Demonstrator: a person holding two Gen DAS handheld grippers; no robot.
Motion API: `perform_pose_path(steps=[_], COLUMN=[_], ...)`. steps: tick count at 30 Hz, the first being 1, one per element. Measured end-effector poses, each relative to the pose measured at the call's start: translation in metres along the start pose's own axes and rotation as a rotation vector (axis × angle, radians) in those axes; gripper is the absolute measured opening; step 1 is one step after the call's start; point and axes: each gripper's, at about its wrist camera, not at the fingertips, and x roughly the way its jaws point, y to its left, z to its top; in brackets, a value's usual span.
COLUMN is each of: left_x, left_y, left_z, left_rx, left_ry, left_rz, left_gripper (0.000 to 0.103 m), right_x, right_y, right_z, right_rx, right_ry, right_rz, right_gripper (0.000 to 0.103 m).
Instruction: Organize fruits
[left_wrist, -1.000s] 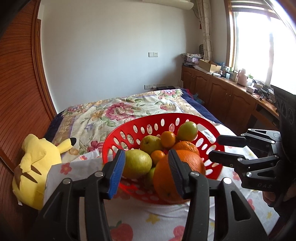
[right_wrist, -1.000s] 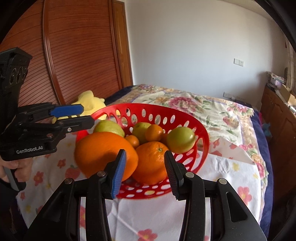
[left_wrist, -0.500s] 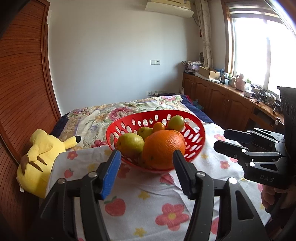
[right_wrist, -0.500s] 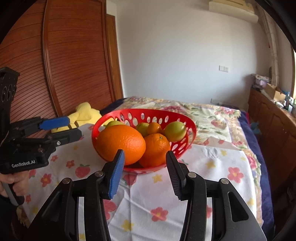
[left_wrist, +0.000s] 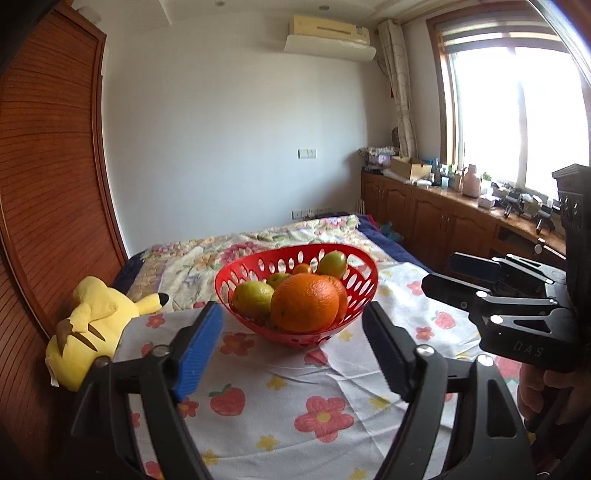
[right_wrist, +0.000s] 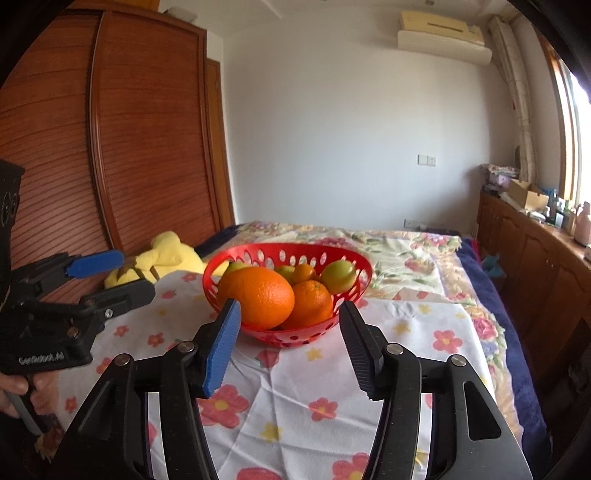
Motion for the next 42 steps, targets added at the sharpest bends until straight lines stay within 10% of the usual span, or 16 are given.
perform_pose_path(steps=[18, 42], left_x=[-0.06, -0.091], left_y=[-0.007, 0.003], left_z=[0.004, -0.032], left_rx=[-0.018, -0.091], left_ry=[-0.086, -0.08], left_rz=[0.061, 0.099], left_gripper=[0.098, 0.098], right_x=[-0.064, -0.105], right_y=[0.01, 0.018], right_z=[0.004, -0.021], right_rx=[-0.002, 0.022], right_ry=[-0.131, -0.148], right_rz=[-0.075, -0.147], right_gripper=[0.088, 0.091])
